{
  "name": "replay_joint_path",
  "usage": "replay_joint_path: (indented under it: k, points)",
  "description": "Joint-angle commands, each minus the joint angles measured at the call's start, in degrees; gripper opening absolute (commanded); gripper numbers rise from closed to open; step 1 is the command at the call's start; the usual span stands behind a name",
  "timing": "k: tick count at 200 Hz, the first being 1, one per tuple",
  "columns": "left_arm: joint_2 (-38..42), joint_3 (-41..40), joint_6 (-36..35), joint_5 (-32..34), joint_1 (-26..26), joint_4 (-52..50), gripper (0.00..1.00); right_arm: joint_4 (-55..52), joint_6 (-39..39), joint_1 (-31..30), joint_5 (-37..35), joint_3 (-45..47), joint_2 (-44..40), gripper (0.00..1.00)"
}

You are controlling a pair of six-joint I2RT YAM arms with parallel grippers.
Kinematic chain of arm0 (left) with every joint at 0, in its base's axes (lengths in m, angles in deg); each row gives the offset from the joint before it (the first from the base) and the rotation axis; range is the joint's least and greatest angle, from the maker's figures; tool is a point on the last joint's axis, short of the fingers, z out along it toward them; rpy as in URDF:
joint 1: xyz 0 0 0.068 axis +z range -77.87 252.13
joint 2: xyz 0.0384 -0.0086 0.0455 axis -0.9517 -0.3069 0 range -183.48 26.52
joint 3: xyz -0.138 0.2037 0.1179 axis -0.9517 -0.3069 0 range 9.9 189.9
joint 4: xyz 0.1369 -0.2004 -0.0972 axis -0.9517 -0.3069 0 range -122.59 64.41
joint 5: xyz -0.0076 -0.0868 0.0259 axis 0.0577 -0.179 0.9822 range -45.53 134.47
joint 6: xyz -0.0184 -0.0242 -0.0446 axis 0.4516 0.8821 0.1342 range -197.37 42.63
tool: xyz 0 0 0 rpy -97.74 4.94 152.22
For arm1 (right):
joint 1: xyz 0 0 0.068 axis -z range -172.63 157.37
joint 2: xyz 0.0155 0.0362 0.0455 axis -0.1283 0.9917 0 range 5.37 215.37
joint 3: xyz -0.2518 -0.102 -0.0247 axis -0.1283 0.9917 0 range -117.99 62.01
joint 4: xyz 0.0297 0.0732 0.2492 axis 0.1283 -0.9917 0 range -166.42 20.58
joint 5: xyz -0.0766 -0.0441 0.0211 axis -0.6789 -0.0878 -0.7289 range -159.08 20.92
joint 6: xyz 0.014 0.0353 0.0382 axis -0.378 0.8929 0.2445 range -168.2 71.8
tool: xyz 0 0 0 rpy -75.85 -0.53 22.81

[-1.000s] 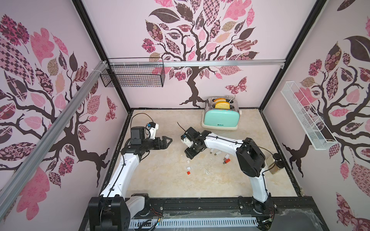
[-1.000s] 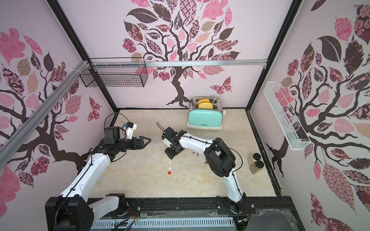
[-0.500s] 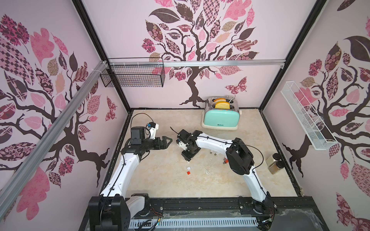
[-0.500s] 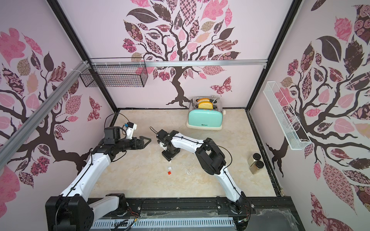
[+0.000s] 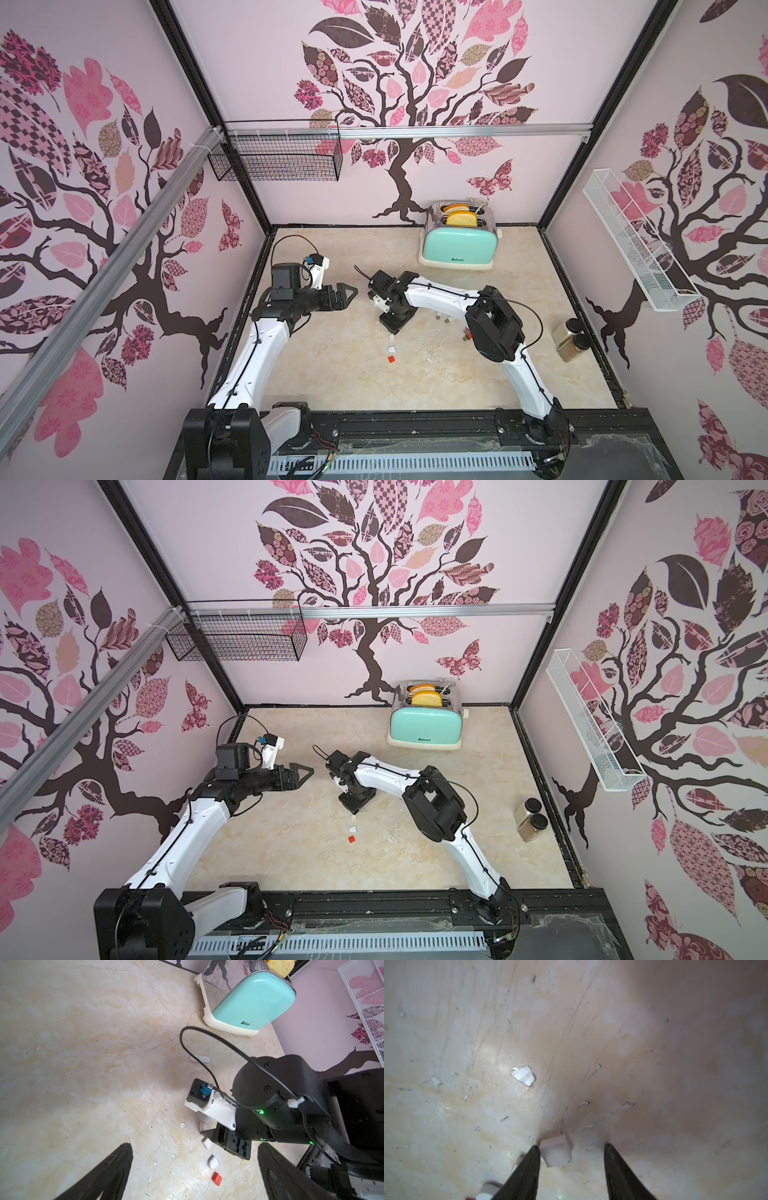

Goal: Close the usb drive cover
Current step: Pick up the cover from the center of the board.

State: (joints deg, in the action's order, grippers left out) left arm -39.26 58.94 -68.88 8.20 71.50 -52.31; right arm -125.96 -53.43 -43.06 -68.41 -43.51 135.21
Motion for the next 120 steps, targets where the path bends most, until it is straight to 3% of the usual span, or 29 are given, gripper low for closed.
replay_joint_path:
  k: [1, 71, 120]
  points:
    - [1.1, -0.4, -1.2, 0.2, 0.3, 0.0, 0.98, -0.8, -0.3, 0.0, -1.2, -2.2, 1.2, 0.52]
    - [1.3, -0.8, -0.9, -1.0, 0.3, 0.6, 0.98, -2.2, -0.7, 0.0, -1.4, -3.8, 2.4, 0.43]
    - [1.0, -0.8, -0.8, -1.0, 0.3, 0.7, 0.98, -3.3, -0.7, 0.1, -2.9, -3.0, 1.2, 0.42]
